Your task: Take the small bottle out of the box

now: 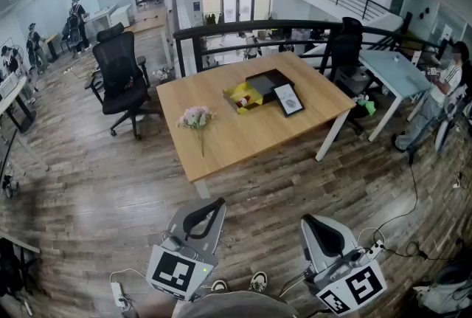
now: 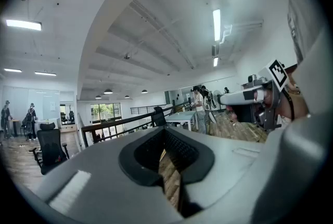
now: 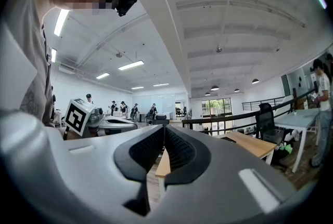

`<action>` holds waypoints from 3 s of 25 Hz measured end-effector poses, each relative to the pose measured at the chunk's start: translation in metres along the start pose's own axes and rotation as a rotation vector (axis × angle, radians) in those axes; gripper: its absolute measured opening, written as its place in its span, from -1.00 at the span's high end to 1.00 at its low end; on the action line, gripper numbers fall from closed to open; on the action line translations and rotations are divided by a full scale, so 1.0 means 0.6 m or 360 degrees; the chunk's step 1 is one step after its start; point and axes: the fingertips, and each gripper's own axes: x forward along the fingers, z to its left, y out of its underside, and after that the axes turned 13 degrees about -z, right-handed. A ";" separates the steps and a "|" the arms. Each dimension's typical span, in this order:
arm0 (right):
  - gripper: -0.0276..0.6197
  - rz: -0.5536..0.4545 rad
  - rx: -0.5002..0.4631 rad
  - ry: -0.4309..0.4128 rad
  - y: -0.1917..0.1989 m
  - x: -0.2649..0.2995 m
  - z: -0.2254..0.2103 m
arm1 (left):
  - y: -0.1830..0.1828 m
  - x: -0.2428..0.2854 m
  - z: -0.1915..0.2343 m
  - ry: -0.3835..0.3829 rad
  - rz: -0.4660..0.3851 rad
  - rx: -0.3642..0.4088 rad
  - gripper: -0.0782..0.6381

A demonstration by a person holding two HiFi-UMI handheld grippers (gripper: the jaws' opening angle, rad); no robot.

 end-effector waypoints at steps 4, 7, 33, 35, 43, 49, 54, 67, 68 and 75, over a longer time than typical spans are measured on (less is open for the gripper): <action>0.86 -0.0023 0.0039 0.0010 0.001 0.003 -0.014 | 0.001 0.012 -0.004 0.0001 0.0009 -0.0003 0.78; 0.86 -0.0022 0.0045 0.0008 -0.001 0.003 -0.026 | 0.000 0.023 -0.009 0.0007 0.0018 -0.0007 0.78; 0.86 0.0051 0.0113 -0.0031 0.059 -0.026 -0.165 | 0.040 0.112 -0.030 -0.0211 -0.0069 0.0024 0.26; 0.86 0.0058 0.0114 -0.0029 0.066 -0.011 -0.176 | 0.050 0.124 -0.019 -0.0206 -0.0059 0.0016 0.26; 0.86 0.0106 0.0113 -0.0051 0.099 0.083 -0.229 | 0.089 0.200 0.052 -0.0186 0.0007 0.0023 0.26; 0.86 0.0167 0.0120 -0.0057 0.134 0.184 -0.294 | 0.127 0.296 0.133 -0.0167 0.0068 0.0010 0.27; 0.86 0.0207 0.0121 -0.0026 0.148 0.278 -0.354 | 0.145 0.386 0.208 -0.0131 0.0100 0.0018 0.27; 0.86 0.0297 0.0159 0.0034 0.239 0.514 -0.455 | 0.222 0.568 0.403 -0.0037 0.0206 0.0053 0.27; 0.86 0.0310 0.0165 0.0033 0.247 0.525 -0.461 | 0.229 0.578 0.413 -0.0035 0.0219 0.0050 0.27; 0.86 0.0382 0.0188 0.0056 0.292 0.575 -0.521 | 0.280 0.648 0.457 -0.0025 0.0291 0.0040 0.27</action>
